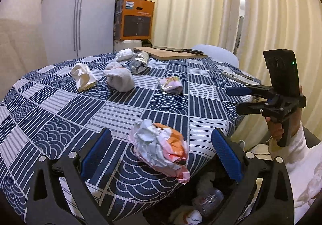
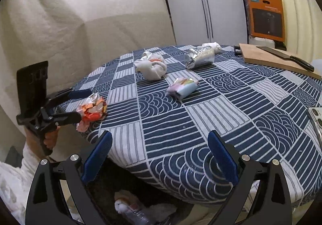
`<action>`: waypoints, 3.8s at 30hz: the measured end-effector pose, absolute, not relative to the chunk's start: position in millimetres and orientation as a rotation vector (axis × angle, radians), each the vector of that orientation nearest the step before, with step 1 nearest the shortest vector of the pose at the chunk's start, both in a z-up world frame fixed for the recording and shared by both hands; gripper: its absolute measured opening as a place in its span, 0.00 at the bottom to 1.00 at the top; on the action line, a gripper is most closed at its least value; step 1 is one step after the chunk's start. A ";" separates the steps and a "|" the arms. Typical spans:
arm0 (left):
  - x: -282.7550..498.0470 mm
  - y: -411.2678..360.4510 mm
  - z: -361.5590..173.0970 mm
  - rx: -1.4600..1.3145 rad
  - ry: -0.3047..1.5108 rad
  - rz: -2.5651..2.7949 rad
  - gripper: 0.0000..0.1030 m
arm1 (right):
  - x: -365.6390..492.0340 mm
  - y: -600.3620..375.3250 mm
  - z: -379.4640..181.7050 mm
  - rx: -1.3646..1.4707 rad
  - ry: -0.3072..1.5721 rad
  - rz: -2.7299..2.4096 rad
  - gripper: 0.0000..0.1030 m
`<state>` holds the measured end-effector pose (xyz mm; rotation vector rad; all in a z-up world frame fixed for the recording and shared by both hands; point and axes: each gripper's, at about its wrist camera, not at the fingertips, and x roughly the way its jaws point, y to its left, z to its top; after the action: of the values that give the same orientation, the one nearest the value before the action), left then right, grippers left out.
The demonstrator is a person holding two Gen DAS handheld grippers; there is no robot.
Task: Collect trash
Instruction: 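Grasp the crumpled orange-and-white wrapper with the left tool, then grasp the pink snack wrapper with the right tool and lift it, then lower both wrappers into the black bin and open both tools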
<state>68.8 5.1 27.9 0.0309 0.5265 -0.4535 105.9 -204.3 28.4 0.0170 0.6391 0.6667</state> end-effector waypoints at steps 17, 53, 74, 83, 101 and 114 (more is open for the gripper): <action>66.9 9.3 20.8 0.045 0.579 -0.340 0.83 | 162.1 -181.1 29.9 -0.050 0.686 0.609 0.89; 77.8 25.6 27.2 0.027 0.578 -0.379 0.56 | 228.5 -151.5 22.5 -0.072 0.821 0.568 0.35; 75.5 20.3 26.9 0.027 0.583 -0.359 0.56 | 164.4 -170.3 40.7 -0.095 0.740 0.558 0.30; 65.9 13.5 31.4 0.011 0.552 -0.368 0.56 | 134.6 -191.8 47.6 -0.063 0.689 0.572 0.30; 10.8 8.4 30.4 -0.075 0.453 -0.559 0.56 | 46.7 -210.4 57.0 -0.077 0.584 0.779 0.30; -6.6 -14.8 3.3 -0.001 0.573 -0.626 0.56 | 19.0 -187.5 10.5 -0.196 0.744 0.821 0.30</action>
<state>-6.6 -14.8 3.3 -0.0012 0.5727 -0.6261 19.0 -187.5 10.5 -0.1959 0.7438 0.8209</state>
